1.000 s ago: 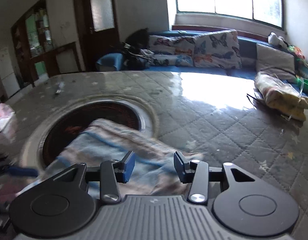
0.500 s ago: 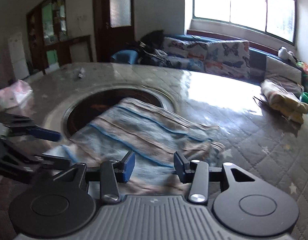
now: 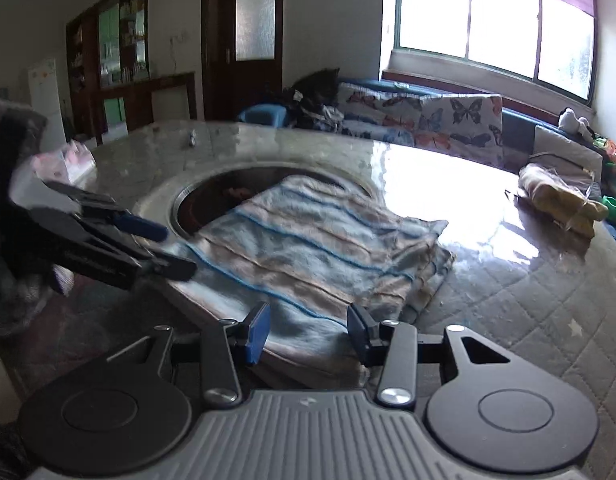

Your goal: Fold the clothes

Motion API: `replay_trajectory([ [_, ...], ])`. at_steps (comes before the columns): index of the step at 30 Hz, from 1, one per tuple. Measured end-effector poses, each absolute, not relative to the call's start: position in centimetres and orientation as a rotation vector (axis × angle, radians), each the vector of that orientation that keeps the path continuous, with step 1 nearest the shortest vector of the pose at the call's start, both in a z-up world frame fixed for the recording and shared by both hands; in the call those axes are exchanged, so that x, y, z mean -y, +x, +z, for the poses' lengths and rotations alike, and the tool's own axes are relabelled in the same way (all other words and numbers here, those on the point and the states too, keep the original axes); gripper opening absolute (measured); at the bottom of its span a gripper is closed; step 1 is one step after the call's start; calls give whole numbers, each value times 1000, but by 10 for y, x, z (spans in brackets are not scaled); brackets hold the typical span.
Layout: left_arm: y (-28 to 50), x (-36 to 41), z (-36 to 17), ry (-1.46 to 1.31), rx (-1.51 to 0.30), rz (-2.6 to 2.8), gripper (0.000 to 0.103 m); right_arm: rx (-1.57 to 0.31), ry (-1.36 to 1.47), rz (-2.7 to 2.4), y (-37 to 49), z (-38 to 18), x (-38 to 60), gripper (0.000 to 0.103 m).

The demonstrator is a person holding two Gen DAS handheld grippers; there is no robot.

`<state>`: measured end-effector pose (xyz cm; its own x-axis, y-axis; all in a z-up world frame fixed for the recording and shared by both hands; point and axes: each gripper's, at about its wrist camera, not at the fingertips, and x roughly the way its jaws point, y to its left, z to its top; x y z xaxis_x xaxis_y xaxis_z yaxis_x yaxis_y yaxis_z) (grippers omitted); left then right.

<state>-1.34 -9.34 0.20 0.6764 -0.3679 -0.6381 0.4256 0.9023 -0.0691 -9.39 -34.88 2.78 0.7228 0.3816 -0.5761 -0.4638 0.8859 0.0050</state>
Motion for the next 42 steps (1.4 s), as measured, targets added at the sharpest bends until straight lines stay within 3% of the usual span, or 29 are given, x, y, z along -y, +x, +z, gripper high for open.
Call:
replay_trajectory([
  [5,-16,93,3,77,-709,-436,73,-649,-137,436,-100,12,351,42],
  [21,-34,100,15,74,-707,-438,103,-613,-91,410,-116,18,350,48],
  [30,-36,102,16,70,-711,-435,103,-604,-61,403,-120,22,348,63],
  [42,-13,98,25,49,-701,-382,103,-609,29,354,-95,30,365,63],
])
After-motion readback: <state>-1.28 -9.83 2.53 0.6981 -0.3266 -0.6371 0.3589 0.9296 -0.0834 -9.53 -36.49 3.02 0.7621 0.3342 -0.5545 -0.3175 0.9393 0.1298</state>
